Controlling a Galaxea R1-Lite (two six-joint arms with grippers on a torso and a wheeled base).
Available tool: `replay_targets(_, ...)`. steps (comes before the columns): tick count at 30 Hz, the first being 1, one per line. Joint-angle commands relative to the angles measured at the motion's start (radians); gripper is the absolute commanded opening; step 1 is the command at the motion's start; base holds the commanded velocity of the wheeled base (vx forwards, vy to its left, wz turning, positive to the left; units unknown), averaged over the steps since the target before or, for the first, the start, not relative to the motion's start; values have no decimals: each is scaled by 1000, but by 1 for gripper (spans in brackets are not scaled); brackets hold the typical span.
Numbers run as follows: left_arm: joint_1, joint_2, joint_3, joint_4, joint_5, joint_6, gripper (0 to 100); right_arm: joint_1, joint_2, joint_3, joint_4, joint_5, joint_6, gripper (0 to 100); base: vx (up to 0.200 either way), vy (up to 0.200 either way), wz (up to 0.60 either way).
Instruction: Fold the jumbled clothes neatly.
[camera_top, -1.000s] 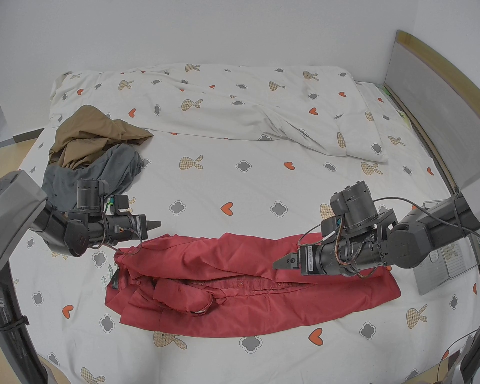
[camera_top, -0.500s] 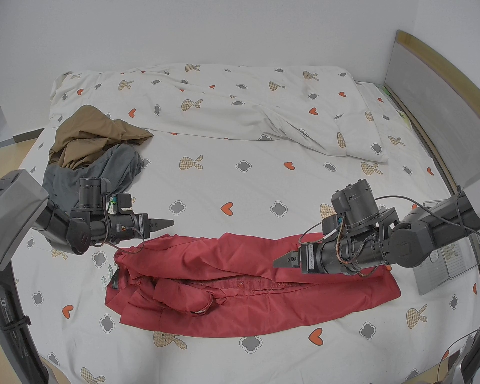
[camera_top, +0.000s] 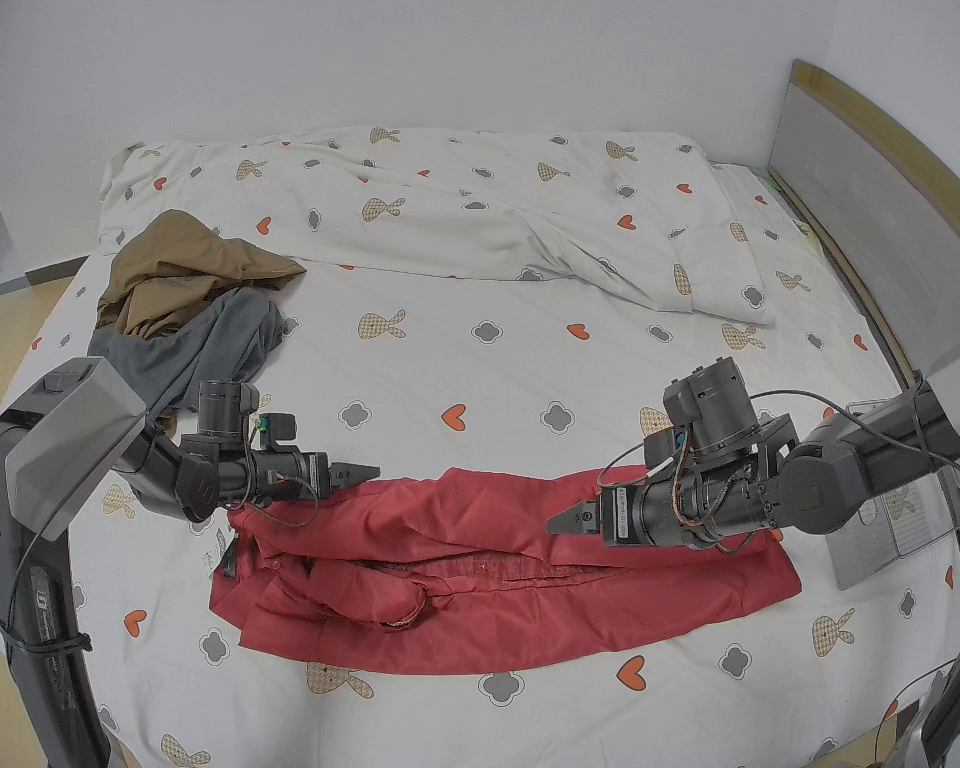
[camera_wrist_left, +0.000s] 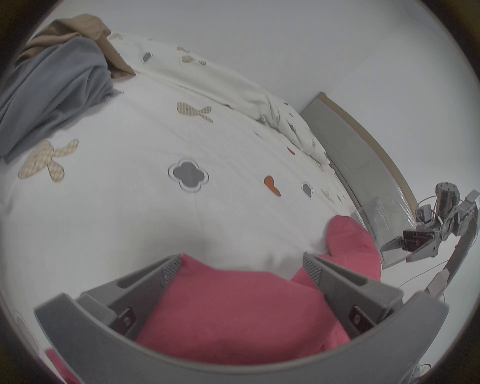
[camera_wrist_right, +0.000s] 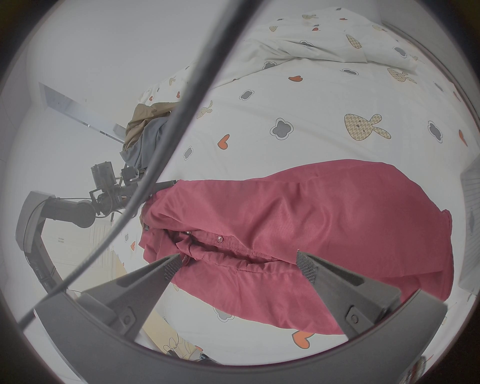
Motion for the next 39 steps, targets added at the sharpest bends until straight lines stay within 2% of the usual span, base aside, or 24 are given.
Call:
replay_targets(1,-16,-22,56,-2,-2,17,100,0,6,0,0,1,1,100,0,0,0)
replay_targets(2,-16,-22,56,-2,-2,20,0,0,6,0,0,1,1,100,0,0,0)
replay_targets(7,-18,-28,113,-7,-2,83,0,0,6,0,0,1,1,100,0,0,0)
replay_targets(15,-15,-142,209,-20,-3,86,0,7,6,-2,0,1,-1,100,0,0,0)
replay_targets(22,-27,-291,370,-76,-6,86,0,14,4,-57,-2,-2,-4,100,0,0,0)
replay_targets(25,-51,-378,509,-126,-6,86,0,7,7,-140,4,-5,-5,100,0,0,0)
replay_targets(26,-51,-378,509,-126,-6,86,0,7,7,-140,4,-5,-5,100,0,0,0)
replay_targets(27,-62,-412,581,-165,-6,86,0,2,10,-187,10,-5,-7,100,0,0,0)
replay_targets(30,-70,-435,659,-217,-6,86,0,0,26,-223,9,-5,-5,100,0,0,0)
replay_targets(31,-76,-443,726,-274,-6,87,0,2,70,-246,9,-4,-4,100,0,0,0)
replay_targets(32,-76,-444,733,-280,-6,87,0,2,75,-247,9,-5,-4,100,0,0,0)
replay_targets(35,-76,-456,854,-421,-6,84,0,2,164,-278,0,-5,-4,100,0,0,0)
replay_targets(39,-87,-444,933,-493,-5,86,0,2,244,-335,1,-2,-2,100,0,0,0)
